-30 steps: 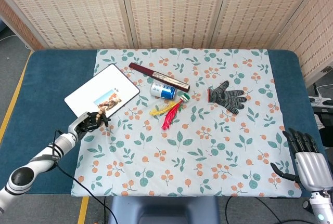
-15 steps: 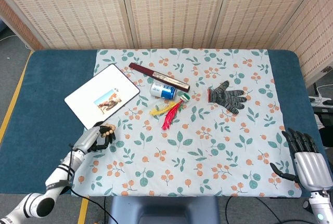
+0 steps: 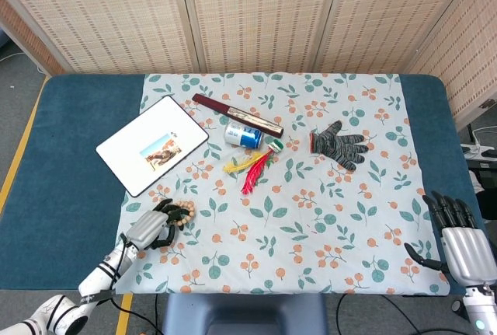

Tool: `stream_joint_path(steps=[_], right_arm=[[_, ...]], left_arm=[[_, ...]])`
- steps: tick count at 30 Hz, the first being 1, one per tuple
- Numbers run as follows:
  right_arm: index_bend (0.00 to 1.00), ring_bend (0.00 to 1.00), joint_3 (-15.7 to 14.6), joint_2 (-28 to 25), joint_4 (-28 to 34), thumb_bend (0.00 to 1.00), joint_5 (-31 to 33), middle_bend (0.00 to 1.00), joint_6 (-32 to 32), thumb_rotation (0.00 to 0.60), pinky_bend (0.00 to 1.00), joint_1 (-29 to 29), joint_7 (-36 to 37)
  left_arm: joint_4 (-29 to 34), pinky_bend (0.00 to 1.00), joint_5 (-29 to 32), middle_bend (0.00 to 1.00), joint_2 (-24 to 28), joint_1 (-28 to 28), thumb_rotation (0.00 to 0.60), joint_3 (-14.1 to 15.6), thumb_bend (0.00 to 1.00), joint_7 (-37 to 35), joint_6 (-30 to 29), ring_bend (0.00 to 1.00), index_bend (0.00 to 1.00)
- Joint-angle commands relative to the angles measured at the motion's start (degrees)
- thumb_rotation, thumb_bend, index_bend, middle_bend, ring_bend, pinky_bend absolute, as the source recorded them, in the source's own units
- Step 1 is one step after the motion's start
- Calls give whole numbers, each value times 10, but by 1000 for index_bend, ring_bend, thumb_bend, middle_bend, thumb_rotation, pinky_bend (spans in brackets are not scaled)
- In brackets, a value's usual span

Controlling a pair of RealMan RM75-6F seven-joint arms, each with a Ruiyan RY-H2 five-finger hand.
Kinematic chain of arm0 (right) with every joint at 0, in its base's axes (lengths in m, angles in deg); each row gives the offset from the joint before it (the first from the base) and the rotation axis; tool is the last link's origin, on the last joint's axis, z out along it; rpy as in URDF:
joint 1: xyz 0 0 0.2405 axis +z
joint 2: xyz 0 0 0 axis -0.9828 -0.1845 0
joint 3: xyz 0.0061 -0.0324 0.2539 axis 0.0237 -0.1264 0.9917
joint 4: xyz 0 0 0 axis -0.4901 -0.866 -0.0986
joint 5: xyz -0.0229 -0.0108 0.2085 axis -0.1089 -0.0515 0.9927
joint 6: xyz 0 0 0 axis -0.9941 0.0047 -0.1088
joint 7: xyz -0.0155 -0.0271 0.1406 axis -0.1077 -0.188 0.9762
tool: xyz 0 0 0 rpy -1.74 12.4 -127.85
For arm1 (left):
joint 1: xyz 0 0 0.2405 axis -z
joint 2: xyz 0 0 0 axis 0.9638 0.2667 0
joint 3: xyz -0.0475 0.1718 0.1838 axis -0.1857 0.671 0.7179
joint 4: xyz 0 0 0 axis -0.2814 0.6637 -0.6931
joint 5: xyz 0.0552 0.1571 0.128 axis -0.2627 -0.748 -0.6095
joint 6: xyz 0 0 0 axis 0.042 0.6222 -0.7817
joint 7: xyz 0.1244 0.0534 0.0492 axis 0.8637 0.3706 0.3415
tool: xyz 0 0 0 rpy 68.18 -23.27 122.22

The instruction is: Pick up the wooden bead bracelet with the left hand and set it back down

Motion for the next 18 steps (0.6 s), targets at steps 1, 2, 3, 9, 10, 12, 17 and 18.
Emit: stream_joint_path(steps=[1, 2, 3, 9, 10, 12, 17, 18], right_arm=[[0, 0, 0, 0, 0, 197, 0, 0, 0, 310, 0, 0, 0], [0, 0, 0, 0, 0, 197, 0, 0, 0, 310, 0, 0, 0], [0, 0, 0, 0, 0, 197, 1, 0, 0, 311, 0, 0, 0], [0, 0, 1, 1, -1, 197, 2, 0, 1, 311, 0, 0, -3], [0, 0, 1, 1, 0, 197, 2, 0, 0, 311, 0, 0, -3], [0, 0, 1, 1, 0, 197, 2, 0, 0, 311, 0, 0, -3], [0, 0, 2, 3, -3, 198, 1, 0, -4, 311, 0, -1, -5], [0, 0, 3, 3, -4, 198, 2, 0, -4, 311, 0, -1, -7]], left_arm=[[-5, 0, 6, 205, -2, 10, 600, 16, 566, -2, -26, 69, 40], [-5, 0, 6, 198, -2, 10, 600, 16, 553, -2, -26, 67, 35], [-4, 0, 8, 194, -1, 11, 600, 19, 542, -3, -31, 66, 32], [12, 0, 3, 191, 19, 18, 600, 36, 483, 26, -99, 66, 55], [19, 0, 5, 191, 26, 19, 600, 39, 483, 36, -106, 69, 65], [36, 0, 8, 192, 39, 15, 600, 40, 483, 52, -133, 77, 72], [91, 0, 11, 114, 92, -23, 582, 51, 486, 77, -226, 25, 65], [104, 0, 11, 83, 110, -34, 576, 57, 486, 87, -240, 12, 62]])
